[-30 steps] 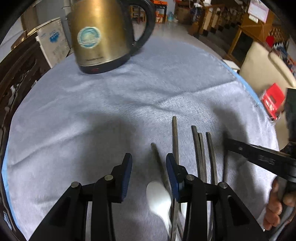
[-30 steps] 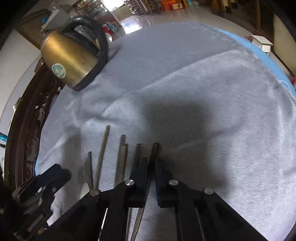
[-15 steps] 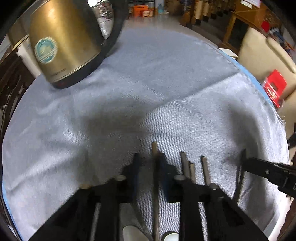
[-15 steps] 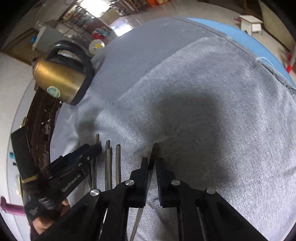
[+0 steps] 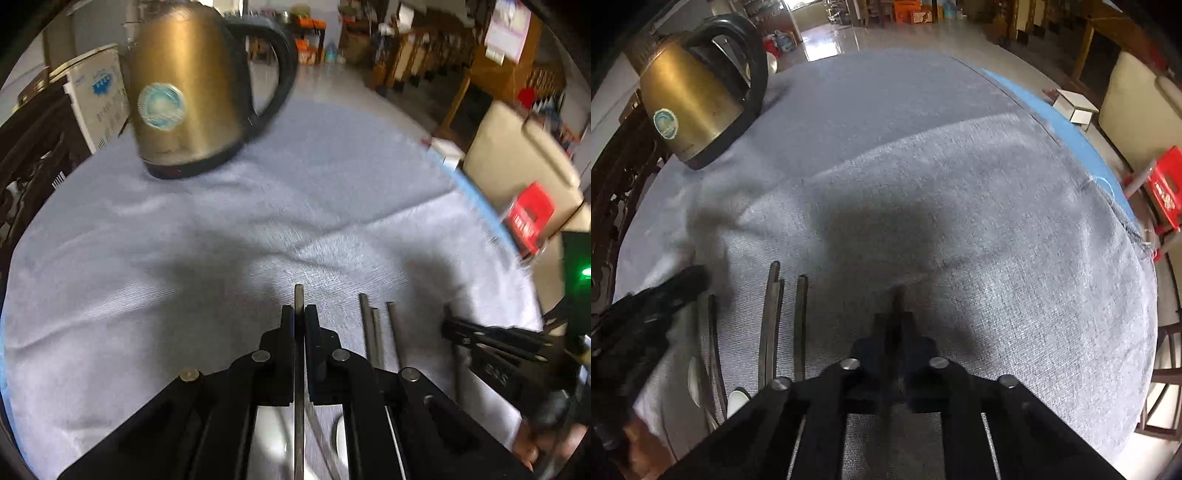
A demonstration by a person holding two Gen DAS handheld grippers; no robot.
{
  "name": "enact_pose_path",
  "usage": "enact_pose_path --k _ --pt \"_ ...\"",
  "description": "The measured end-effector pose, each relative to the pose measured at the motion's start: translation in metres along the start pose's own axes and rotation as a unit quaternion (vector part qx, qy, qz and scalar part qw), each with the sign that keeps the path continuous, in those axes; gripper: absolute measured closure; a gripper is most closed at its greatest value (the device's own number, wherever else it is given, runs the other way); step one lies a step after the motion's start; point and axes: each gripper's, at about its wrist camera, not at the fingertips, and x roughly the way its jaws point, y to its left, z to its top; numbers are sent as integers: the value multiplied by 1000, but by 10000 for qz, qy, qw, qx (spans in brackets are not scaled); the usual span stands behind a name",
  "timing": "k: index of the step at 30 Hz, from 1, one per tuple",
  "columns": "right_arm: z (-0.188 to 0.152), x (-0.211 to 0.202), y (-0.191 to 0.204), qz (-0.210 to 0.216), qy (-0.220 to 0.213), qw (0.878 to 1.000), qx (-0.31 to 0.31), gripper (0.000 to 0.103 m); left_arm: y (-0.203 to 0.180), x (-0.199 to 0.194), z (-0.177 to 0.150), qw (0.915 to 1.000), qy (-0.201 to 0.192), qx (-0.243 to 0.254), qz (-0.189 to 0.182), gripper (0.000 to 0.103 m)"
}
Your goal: Organize utensils
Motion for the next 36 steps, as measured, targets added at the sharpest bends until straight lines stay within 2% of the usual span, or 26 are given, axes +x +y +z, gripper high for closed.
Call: enact_pose_path --k 2,6,10,14,17,23,26,28,32,34,36 --pt "-7 -15 -11 417 -144 9989 145 96 7 -30 -7 9996 -262 -133 -50 98" --pt "-23 -58 -14 857 -678 9940 35 96 16 -92 -24 9955 -931 -200 -2 98" --pt "-50 -119 -10 1362 -1485 9793 -212 96 12 -155 -47 9860 -1650 -242 -55 98" --pt "-89 -177 -11 1609 -2349 9581 -301 96 0 -208 -81 9765 -2147 -206 11 98" --pt "-113 -206 -3 1608 -2873 9437 -308 96 -7 -236 -104 9695 -2441 -220 71 98" --pt "-169 -271 -2 1805 -3914 9020 -240 96 -17 -285 -133 9565 -2887 -416 -79 98" --pt "-191 -298 -5 2067 -4297 8789 -105 96 -21 -312 -145 9449 -3227 -522 -166 98" --pt "-205 -313 -1 2084 -4619 8621 -95 96 -25 -334 -159 9352 -3499 -531 -114 98" --pt "-231 -332 10 2335 -5022 8326 -62 96 -31 -357 -179 9234 -3789 -604 -128 98" --pt "-240 -334 21 2293 -5155 8256 -111 96 -34 -358 -188 9192 -3880 -667 -82 98" --pt "-248 -329 33 2214 -5206 8244 -190 96 -35 -350 -194 9187 -3883 -718 -89 98"
